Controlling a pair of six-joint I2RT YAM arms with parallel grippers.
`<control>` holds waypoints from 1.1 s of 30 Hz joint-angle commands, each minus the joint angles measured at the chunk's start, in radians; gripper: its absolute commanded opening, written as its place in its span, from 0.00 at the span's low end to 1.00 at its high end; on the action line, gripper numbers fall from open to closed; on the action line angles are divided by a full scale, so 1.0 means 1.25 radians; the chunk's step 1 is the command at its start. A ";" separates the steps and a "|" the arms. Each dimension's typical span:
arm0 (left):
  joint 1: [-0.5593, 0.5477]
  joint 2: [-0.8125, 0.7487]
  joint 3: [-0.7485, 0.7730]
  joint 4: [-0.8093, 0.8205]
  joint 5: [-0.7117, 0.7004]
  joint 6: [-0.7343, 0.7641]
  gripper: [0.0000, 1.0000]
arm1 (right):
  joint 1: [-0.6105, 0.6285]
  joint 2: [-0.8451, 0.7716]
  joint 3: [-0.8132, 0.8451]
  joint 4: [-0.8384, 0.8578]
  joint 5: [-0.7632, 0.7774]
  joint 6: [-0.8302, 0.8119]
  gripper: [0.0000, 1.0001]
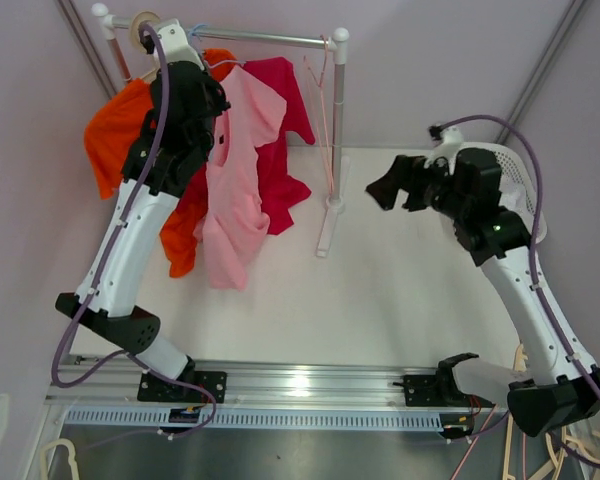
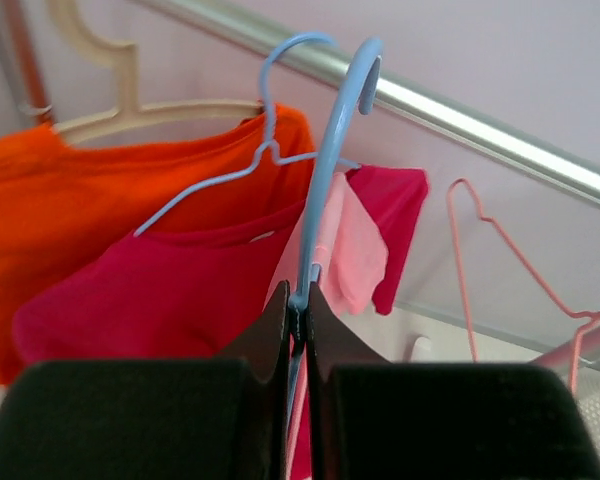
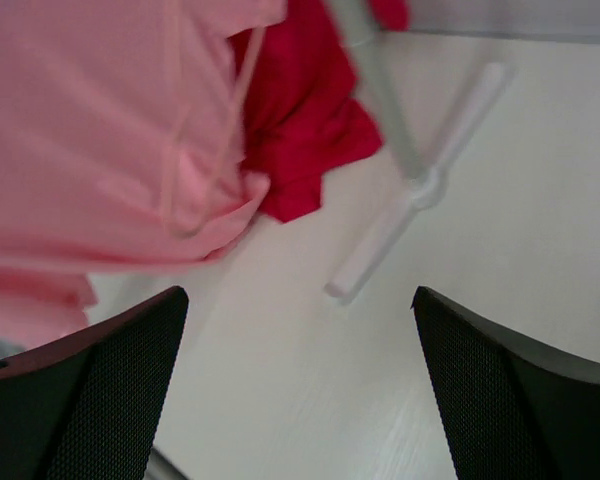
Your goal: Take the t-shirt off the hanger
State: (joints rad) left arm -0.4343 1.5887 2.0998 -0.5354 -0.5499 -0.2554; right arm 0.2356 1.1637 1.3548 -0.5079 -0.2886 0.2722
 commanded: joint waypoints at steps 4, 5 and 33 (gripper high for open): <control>-0.114 -0.045 -0.017 -0.102 -0.329 -0.111 0.01 | 0.298 -0.023 -0.087 0.189 -0.124 -0.084 0.99; -0.129 -0.051 -0.018 -0.108 -0.336 -0.113 0.01 | 0.417 -0.024 -0.101 0.210 -0.097 -0.103 0.99; -0.006 0.080 0.168 -0.156 -0.055 -0.141 0.01 | 0.977 0.212 -0.271 0.570 0.212 -0.005 0.00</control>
State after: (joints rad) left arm -0.4793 1.6436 2.1860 -0.7696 -0.7116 -0.4515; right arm 1.3926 1.4155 1.0931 0.1459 -0.0666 0.1726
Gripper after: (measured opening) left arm 0.036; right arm 0.009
